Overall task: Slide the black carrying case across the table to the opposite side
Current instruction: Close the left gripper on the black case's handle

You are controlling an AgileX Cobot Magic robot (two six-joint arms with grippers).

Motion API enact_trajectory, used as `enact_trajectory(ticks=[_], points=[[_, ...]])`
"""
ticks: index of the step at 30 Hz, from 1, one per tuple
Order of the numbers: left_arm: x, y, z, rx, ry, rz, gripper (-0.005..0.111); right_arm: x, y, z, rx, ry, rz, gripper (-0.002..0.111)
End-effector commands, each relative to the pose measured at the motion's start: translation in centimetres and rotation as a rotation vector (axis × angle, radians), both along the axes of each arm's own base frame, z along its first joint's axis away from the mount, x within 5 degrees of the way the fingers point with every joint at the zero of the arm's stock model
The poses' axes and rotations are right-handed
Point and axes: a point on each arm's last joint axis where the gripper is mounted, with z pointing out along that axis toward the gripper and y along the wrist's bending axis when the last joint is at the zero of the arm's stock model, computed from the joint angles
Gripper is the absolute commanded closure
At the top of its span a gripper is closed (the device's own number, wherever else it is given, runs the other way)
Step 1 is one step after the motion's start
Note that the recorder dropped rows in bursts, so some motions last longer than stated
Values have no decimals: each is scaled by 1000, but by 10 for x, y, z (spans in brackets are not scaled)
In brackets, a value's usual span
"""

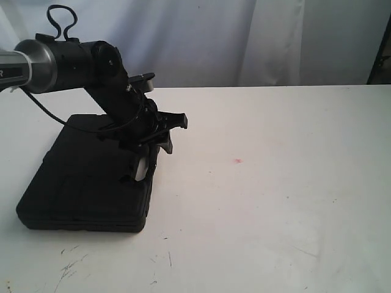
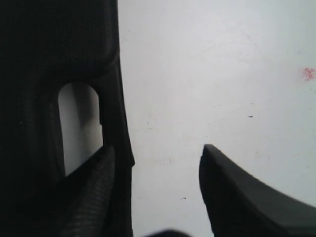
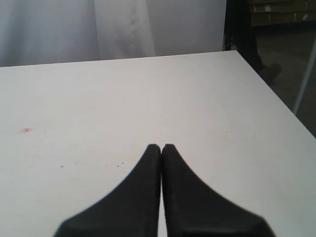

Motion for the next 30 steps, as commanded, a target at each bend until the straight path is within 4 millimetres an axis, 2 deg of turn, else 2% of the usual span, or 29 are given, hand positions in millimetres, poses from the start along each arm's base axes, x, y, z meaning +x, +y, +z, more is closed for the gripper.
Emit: enact_trajectory(ticks=[1, 4, 15, 18, 21, 23, 30], points=[[-3, 0, 2, 12, 33, -5, 56, 0, 0, 0, 6, -11, 2, 108], [-8, 1, 1, 27, 76, -16, 56, 0, 0, 0, 6, -11, 2, 108], [-4, 0, 8, 15, 6, -62, 56, 0, 0, 0, 4, -11, 2, 108], [-3, -3, 18, 28, 12, -83, 49, 0, 0, 0, 4, -11, 2, 108], [3, -6, 36, 22, -12, -91, 49, 0, 0, 0, 4, -11, 2, 108], [6, -7, 41, 27, -10, -95, 53, 0, 0, 0, 4, -11, 2, 108], [19, -13, 20, 74, 89, -105, 54, 0, 0, 0, 4, -11, 2, 108]])
